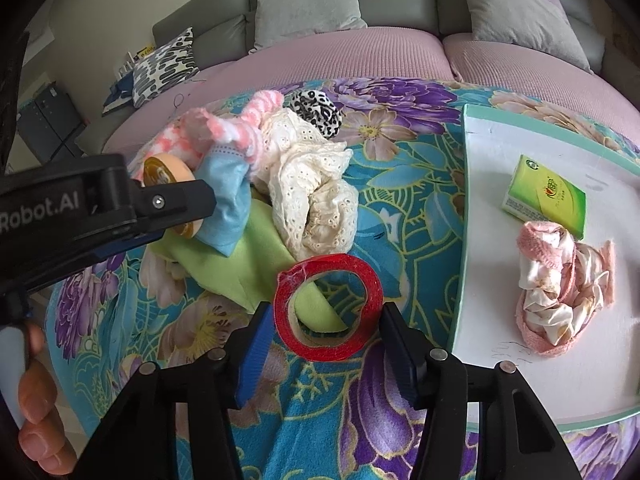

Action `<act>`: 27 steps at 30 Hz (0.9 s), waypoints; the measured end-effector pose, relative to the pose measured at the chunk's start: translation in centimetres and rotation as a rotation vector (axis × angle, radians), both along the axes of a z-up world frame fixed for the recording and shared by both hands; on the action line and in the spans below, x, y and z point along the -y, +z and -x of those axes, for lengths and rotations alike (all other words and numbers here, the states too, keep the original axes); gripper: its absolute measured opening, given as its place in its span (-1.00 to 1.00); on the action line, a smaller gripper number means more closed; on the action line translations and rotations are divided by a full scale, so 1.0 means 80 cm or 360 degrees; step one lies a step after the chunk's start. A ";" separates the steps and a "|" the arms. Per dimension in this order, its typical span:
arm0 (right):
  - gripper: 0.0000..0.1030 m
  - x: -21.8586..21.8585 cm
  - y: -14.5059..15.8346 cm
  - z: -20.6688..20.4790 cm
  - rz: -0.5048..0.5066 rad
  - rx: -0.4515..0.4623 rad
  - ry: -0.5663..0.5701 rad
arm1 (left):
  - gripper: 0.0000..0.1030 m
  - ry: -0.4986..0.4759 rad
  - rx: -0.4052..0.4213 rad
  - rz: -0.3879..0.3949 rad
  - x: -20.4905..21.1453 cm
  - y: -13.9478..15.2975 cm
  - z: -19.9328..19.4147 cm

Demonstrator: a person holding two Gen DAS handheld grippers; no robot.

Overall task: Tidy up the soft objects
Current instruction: 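Grasp the round orange tin with the left gripper while the right grasps the red tape roll, then carry the orange tin with the left gripper while the right carries the tape roll over the tray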

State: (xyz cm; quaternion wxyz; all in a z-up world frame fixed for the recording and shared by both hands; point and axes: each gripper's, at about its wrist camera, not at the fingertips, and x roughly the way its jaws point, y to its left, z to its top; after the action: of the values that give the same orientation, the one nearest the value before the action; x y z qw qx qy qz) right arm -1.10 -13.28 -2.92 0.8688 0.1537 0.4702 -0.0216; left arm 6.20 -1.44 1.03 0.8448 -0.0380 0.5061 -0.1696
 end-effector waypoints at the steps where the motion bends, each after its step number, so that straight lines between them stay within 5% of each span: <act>1: 0.11 0.002 0.002 0.001 -0.0003 0.0012 -0.0010 | 0.01 0.0002 0.0004 0.0002 -0.001 0.001 0.000; 15: 0.10 0.028 0.040 0.028 0.0014 0.0187 -0.0135 | 0.01 0.0020 0.0167 0.0051 -0.007 0.050 0.014; 27: 0.10 0.109 0.058 0.059 0.0102 0.0211 -0.0424 | 0.01 -0.0211 0.0302 0.0129 0.062 0.082 0.033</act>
State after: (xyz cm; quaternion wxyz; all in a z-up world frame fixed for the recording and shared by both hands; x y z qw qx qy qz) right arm -5.85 -22.02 1.70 0.8919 0.1881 0.3862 -0.1414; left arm 3.57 -6.37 7.60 0.8737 -0.0222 0.4179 -0.2481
